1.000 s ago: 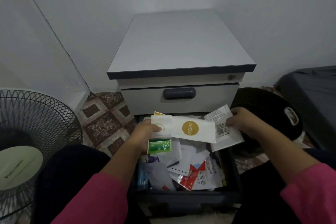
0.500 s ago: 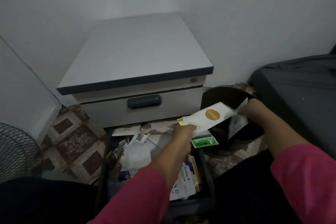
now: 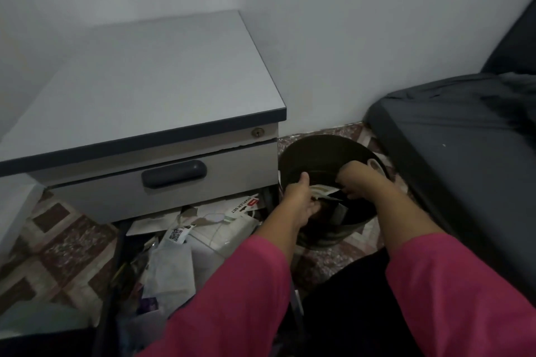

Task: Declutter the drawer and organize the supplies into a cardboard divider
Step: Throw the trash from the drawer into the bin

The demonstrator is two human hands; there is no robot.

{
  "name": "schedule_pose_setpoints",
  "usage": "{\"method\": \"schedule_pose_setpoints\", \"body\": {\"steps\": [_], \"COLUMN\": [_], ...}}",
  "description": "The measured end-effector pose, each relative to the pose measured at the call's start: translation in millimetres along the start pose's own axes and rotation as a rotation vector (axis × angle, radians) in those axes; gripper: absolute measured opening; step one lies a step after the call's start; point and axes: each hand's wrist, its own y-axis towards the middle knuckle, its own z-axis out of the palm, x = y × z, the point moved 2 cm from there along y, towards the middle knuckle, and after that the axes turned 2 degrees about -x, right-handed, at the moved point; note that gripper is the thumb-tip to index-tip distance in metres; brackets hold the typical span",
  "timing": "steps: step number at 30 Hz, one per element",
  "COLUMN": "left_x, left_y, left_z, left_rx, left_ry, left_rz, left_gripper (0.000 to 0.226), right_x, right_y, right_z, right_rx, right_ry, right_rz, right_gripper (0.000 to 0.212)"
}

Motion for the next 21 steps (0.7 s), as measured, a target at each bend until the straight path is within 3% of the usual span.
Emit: {"method": "schedule_pose_setpoints", "body": {"steps": [1,3,4,5,8,13,21], "left_x": [-1,-1,-2,-3,-4,0,6], "left_y": [-3,-11,-16,-22,-42,-75,-119], "left_z": [-3,-12,-18,-26,-51,-107,-181], "left_rx": [0.018,0.051,0.067,0.074,0.073,0.027,-0.049], "left_ry": [0.005,0.019,0.027,0.036,0.041,0.049,0.123], "left_rz": [-0.014,-0.028,-0.028,-0.02,0.009,0.096,0.209], "left_gripper": [0.05,0.051,0.051,0.048,0.039,0.025,0.015], "right_x": [-1,7,4,2,-2,-5,-5], "right_y": [-2,-13,-15,-15,-18,-27,-55], "right_z": [2,10,17,23,42,68,84], "right_rx": [-0.002,0.08,0.131,0.172,0.286,0.272,0.243], "right_ry": [0.01,-0.293,-0.436,-0.428,-0.678,-0.74,-0.869], "right_rz": [-0.003,-0.172,-0.201,-0.146,-0.251,-0.199,-0.274], "right_gripper": [0.035,0.035,0.035,0.034,0.039,0.049,0.045]}}
